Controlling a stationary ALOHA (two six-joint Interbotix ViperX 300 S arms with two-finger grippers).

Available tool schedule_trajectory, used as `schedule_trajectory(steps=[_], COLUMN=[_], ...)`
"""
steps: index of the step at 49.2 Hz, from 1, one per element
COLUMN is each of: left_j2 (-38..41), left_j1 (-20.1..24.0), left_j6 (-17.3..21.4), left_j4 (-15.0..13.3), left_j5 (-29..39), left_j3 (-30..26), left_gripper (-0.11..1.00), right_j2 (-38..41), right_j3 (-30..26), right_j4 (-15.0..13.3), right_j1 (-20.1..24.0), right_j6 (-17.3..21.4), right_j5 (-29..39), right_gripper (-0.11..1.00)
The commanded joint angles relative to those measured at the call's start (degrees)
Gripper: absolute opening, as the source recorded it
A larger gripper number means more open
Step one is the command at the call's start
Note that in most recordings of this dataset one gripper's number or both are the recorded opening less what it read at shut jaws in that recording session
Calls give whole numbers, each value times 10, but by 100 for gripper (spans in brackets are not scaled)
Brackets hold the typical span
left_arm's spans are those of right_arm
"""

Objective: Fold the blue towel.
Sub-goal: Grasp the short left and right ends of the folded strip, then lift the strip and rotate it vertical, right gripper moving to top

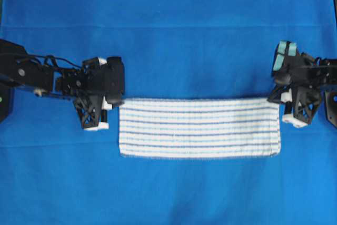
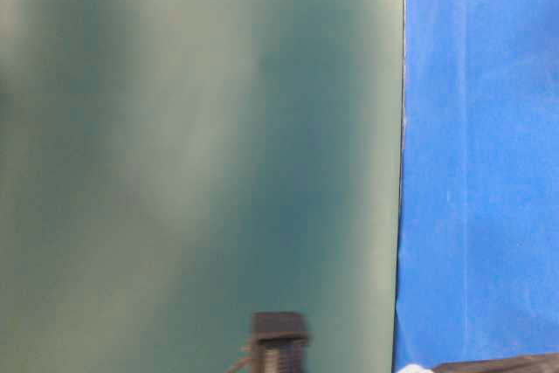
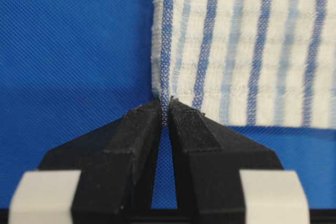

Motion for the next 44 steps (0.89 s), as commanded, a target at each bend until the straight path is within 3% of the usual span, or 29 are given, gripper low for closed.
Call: schedule_trajectory(steps=[1,12,23,35,44], left_j2=[-43,-126,-149,-148,-138], left_j1=[0,-11,-27,-35,-48], left_j6=[-1,1,1,0,0], left_j4=[1,1,1,1,1], left_j5=[8,28,26,17,-34], left_j3=[-14,-24,-21,-25,-35], left_gripper=[3,3,3,3,3], right_j2=[-33,-124,-201,-210,-189], right_j3=[-19,-42,-47,-48,-49], right_j4=[-2,0,0,-4,-30], right_j1=[-1,-1,-1,-1,-10], right_j6=[2,2,5,2,3], right_j5=[17,67,93,94,56], right_gripper=[2,2,2,2,2])
